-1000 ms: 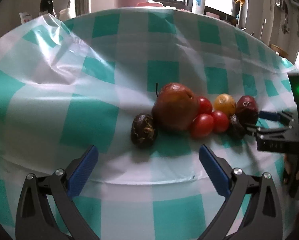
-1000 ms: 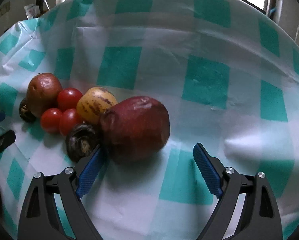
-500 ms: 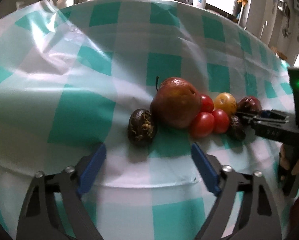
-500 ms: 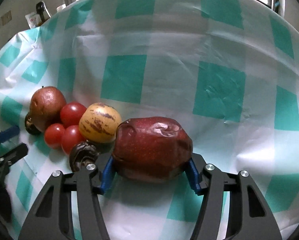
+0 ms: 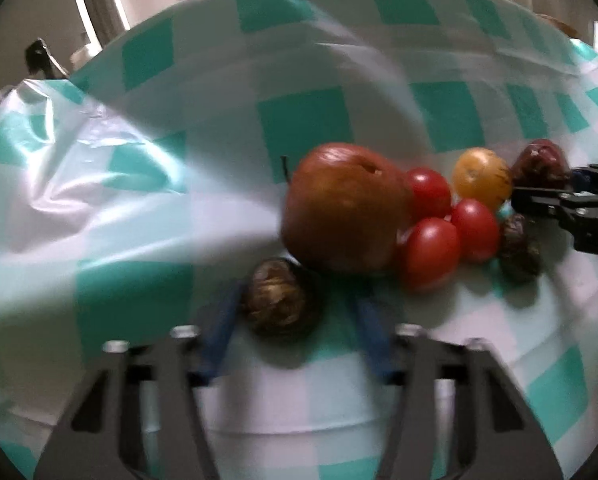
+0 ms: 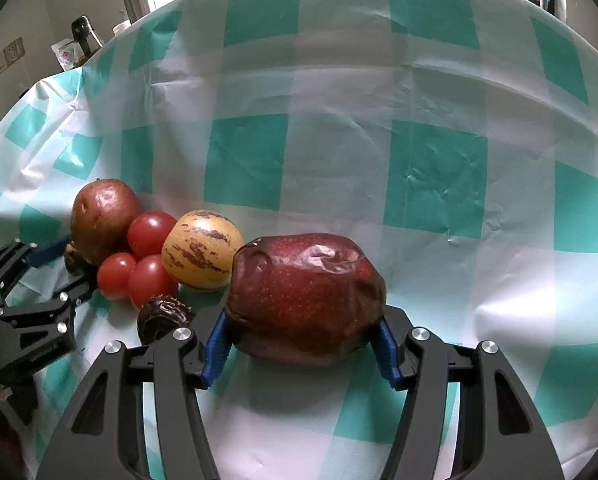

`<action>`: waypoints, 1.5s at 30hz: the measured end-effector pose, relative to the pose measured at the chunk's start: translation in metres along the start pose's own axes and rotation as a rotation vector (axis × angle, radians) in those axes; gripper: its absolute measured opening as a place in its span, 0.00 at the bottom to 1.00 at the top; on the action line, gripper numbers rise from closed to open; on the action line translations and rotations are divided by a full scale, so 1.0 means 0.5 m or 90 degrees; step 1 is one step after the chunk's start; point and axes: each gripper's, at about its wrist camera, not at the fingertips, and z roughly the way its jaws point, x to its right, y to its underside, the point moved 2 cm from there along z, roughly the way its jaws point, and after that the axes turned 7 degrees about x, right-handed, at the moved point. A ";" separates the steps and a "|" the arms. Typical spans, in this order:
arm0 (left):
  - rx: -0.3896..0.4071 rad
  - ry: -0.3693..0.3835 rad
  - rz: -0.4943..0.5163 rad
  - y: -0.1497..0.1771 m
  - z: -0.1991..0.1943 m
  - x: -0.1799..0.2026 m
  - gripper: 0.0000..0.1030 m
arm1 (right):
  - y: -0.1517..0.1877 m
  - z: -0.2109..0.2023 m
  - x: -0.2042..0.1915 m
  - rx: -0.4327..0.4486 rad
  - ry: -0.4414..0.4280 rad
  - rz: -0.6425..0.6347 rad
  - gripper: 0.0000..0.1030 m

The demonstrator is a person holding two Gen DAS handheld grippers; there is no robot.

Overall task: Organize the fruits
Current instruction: 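Grasp the red shriveled apple with the right tool while the left tool grasps a dark shriveled fruit, then lift the apple and dark fruit and carry both over the white box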

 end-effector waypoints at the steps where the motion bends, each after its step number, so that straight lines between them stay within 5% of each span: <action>1: 0.005 0.006 -0.014 0.003 -0.004 -0.008 0.37 | 0.001 -0.001 0.001 0.001 -0.001 0.001 0.57; 7: 0.040 0.082 -0.130 0.019 -0.066 -0.049 0.37 | 0.004 -0.003 0.007 0.004 -0.012 0.007 0.57; 13: 0.058 0.110 -0.143 0.034 -0.093 -0.034 0.37 | 0.007 -0.006 0.013 0.007 -0.017 0.011 0.57; 21: 0.064 0.081 -0.131 0.047 -0.116 -0.046 0.37 | 0.003 -0.002 -0.001 0.000 0.004 -0.010 0.57; 25: 0.054 0.066 -0.131 0.043 -0.127 -0.044 0.37 | 0.016 -0.015 -0.015 -0.009 0.071 -0.021 0.56; 31: 0.087 0.050 -0.100 0.082 -0.226 -0.010 0.37 | 0.097 -0.148 -0.064 0.010 0.084 -0.020 0.56; 45: 0.093 0.101 -0.040 0.197 -0.379 0.138 0.37 | 0.339 -0.426 -0.112 0.064 0.074 0.005 0.56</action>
